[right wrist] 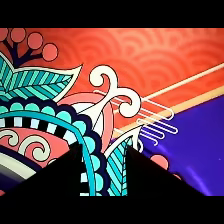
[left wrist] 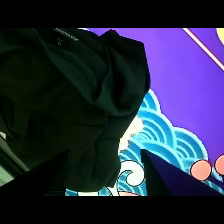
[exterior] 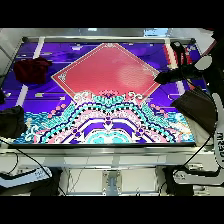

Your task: Fold the shirts.

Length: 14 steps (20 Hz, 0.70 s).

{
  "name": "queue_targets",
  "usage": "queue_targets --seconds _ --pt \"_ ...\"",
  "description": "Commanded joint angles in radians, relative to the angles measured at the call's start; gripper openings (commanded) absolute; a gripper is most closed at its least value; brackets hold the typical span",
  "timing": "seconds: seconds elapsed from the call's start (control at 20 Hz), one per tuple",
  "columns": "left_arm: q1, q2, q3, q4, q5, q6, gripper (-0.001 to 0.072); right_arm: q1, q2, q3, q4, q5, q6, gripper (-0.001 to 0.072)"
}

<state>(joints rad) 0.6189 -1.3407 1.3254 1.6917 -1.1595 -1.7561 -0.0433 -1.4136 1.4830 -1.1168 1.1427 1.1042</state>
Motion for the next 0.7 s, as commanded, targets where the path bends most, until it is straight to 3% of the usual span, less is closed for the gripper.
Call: queue_targets --seconds 0.0,0.15,0.2,0.25,0.5,0.55,0.6,0.65 --pt "0.099 -0.06 -0.051 -0.098 0.074 -0.149 0.0527 0.001 0.0 0.0 0.061 -0.027 0.007 0.0307" --pt "0.098 -0.145 -0.051 -0.122 0.109 -0.22 0.0537 0.001 0.0 0.0 0.063 -0.026 0.007 0.0307" --pt "0.098 -0.171 -0.051 -0.129 0.117 -0.248 0.0645 0.001 0.0 0.0 0.064 -0.024 0.007 0.0307" --pt "0.098 -0.193 -0.051 -0.129 0.132 -0.282 0.0661 0.001 0.0 0.0 0.07 -0.023 0.007 0.0308" --pt "0.098 -0.247 -0.051 -0.152 0.341 -0.298 0.064 0.001 0.0 0.0 0.098 -0.024 0.007 0.0308" --pt "0.098 -0.253 -0.051 -0.152 0.373 -0.298 0.0541 0.001 0.0 0.0 0.109 -0.029 0.007 0.0307" --pt "0.098 -0.258 -0.051 -0.151 0.385 -0.298 0.0396 0.001 0.0 0.0 0.119 -0.032 0.007 0.0308" --pt "0.098 -0.262 -0.051 -0.152 0.384 -0.297 0.0182 0.001 0.0 0.0 0.138 -0.033 0.007 0.0307"
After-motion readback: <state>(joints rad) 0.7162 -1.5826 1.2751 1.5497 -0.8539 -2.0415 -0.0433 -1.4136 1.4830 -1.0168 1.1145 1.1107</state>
